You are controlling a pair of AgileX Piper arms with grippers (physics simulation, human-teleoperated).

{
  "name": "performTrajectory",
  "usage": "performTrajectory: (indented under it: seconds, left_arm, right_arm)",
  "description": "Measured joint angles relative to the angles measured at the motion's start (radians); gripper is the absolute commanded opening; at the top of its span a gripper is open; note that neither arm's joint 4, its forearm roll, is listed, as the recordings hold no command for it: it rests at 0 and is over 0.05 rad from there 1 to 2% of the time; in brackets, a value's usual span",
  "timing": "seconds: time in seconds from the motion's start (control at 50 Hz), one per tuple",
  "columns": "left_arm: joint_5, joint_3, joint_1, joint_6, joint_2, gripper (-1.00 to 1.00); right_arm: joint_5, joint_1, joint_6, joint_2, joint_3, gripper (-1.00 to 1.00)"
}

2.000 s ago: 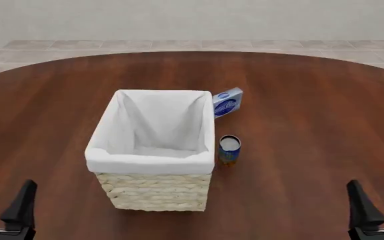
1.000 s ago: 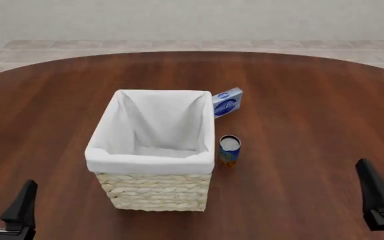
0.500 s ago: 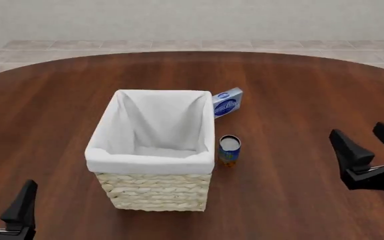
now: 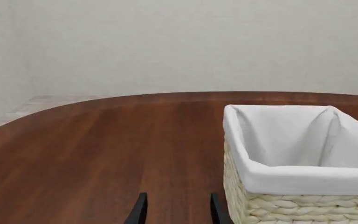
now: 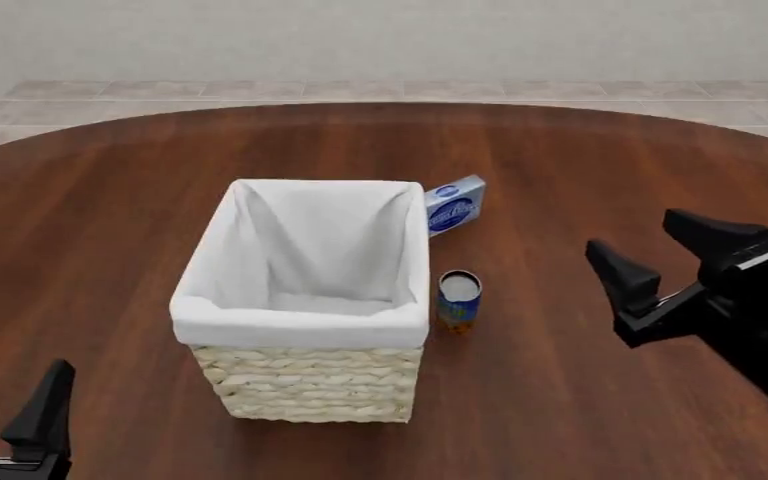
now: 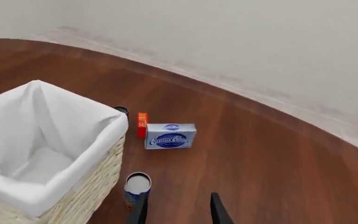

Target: Pick up the alphabet soup and put it in the basket.

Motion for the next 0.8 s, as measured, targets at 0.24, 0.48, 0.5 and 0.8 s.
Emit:
performTrajectory:
  seconds: [0.24, 0.48, 0.5, 0.8]
  left_arm:
    - [0.000, 0.000, 0.000, 0.000, 0.000, 1.00]
    - [0.000, 0.000, 0.000, 0.000, 0.000, 1.00]
    - [0.000, 0.000, 0.000, 0.000, 0.000, 1.00]
    - [0.000, 0.000, 0.000, 0.000, 0.000, 1.00]
  right_arm:
    - [-0.078, 0.043, -0.041, 0.121, -0.005, 1.00]
    - [-0.149, 0.077, -0.060, 0.232, -0.013, 1.00]
    - [-0.152, 0.080, -0.061, 0.239, -0.014, 1.00]
    - [-0.206, 0.133, -0.066, 0.362, -0.044, 1.00]
